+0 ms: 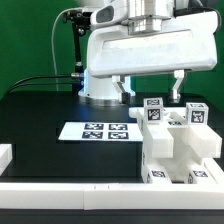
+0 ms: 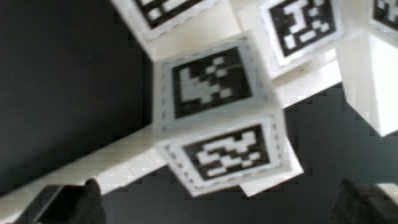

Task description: Assemble chair

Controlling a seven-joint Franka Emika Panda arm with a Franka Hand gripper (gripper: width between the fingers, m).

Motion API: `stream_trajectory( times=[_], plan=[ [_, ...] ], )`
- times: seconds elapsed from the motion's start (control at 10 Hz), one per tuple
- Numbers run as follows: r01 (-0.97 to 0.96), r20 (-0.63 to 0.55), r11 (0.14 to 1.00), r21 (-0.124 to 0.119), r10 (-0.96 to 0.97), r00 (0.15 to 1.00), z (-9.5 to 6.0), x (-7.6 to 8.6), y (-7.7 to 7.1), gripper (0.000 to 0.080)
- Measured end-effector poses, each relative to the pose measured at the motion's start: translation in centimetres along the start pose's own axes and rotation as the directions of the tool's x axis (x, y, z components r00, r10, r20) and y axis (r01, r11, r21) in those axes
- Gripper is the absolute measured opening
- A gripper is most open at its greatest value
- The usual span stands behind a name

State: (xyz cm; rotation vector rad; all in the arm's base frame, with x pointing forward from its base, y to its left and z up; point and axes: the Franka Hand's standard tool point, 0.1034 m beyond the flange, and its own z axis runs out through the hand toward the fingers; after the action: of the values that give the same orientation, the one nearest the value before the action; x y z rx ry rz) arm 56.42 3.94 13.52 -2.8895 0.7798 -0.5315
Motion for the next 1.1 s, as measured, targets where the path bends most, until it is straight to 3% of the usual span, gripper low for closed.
stream_trajectory(
  times=[0.2,0.4,0.5,0.7,0.8,1.1],
  plan=[
    [-0.022,0.018,1.000,-0.002,0.022,1.000,0.7,-2.3,-1.9,0.0649],
    [0.060,0.020,0.998,-0.012,-0.060,0.998,0.6,-1.8,-1.3,0.0649],
    [0.211,0.057,0.977,-0.020,-0.209,0.976,0.3,-2.1,-1.3,0.0649],
    [0.378,0.082,0.926,-0.008,-0.377,0.923,-0.4,-2.3,-1.7,0.0649],
    [0.443,0.060,0.896,-0.007,-0.442,0.895,-0.5,-2.0,-1.0,0.0649],
    [0.508,0.067,0.861,-0.004,-0.506,0.860,-0.4,-2.1,-0.9,0.0649]
  ],
)
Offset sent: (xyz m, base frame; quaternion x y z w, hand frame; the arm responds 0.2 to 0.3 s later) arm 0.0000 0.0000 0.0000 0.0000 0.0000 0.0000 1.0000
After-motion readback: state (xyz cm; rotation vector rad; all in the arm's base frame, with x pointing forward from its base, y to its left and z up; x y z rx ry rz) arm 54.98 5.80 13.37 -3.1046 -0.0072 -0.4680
